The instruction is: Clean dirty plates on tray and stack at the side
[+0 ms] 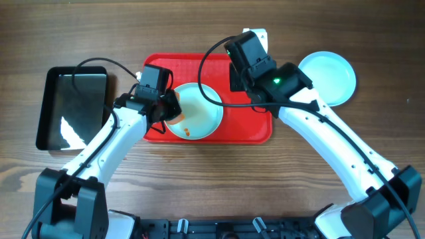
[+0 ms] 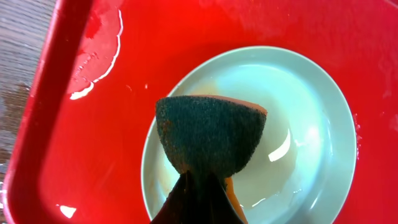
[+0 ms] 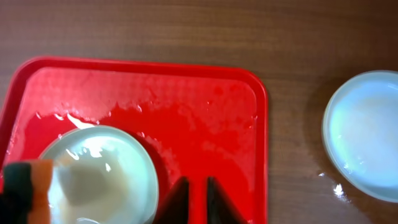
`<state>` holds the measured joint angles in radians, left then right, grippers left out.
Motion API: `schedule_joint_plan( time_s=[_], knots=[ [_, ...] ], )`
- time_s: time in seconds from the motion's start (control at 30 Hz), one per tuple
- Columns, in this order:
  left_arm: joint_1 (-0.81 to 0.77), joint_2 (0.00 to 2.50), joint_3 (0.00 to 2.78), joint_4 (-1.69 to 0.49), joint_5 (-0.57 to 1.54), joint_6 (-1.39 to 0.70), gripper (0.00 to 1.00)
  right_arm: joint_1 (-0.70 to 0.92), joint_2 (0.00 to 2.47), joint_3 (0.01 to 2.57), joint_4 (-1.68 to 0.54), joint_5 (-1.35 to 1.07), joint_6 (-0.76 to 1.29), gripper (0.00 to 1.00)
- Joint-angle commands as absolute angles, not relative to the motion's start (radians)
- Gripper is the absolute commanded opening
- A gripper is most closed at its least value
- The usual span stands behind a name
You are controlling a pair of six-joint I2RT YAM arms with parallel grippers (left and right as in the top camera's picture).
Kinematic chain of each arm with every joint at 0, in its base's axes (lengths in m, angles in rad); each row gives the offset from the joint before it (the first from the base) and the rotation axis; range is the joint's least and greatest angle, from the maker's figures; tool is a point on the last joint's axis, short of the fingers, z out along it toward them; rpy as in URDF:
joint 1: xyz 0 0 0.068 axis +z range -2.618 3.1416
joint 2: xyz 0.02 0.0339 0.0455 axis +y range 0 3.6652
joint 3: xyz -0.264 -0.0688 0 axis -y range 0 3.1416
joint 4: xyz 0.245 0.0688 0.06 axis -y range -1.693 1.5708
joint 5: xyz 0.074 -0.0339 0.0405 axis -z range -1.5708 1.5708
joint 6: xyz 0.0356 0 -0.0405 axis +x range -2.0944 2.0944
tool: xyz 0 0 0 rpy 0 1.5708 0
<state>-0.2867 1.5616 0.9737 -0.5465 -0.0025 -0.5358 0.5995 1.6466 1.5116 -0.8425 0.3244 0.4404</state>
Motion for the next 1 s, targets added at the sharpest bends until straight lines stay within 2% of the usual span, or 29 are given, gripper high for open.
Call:
schedule_joint_plan(
  time_s=[0.0,0.03,0.1,0.23,0.4,0.5,0.6,0.73,0.97],
  knots=[
    [-0.283,1.567,0.969,-0.548,0.029,-0.502,0.04,0.595,1.722,1.477,-0.813,0.179,0.456,0.38],
    [-0.283,1.567,0.969,-0.559,0.017,-0.501,0.04,0.595,1.772,1.475,-0.797,0.116,0.456,0.45],
    [-0.283,1.567,0.969,-0.575,-0.01,-0.501,0.04,0.594,1.865,1.475,-0.765,0.033,0.456,0.49],
    [-0.283,1.567,0.969,-0.585,-0.018,-0.501,0.04,0.591,2.037,1.475,-0.694,-0.127,0.459,0.49],
    [-0.283,1.567,0.969,-0.584,-0.02,-0.501,0.04,0.576,2.112,1.475,-0.688,-0.137,0.498,0.47],
    [-0.283,1.567,0.969,-0.58,-0.02,-0.501,0.04,0.579,2.138,1.475,-0.677,-0.168,0.502,0.32],
    [-0.283,1.567,0.969,-0.577,-0.02,-0.501,0.04,0.579,2.166,1.474,-0.678,-0.164,0.515,0.04],
    [-0.283,1.567,0.969,-0.577,-0.019,-0.501,0.04,0.574,2.157,1.486,-0.71,-0.067,0.524,0.04],
    [-0.283,1.567,0.969,-0.569,-0.019,-0.501,0.04,0.576,2.09,1.72,-1.058,0.466,0.522,0.04]
  ],
)
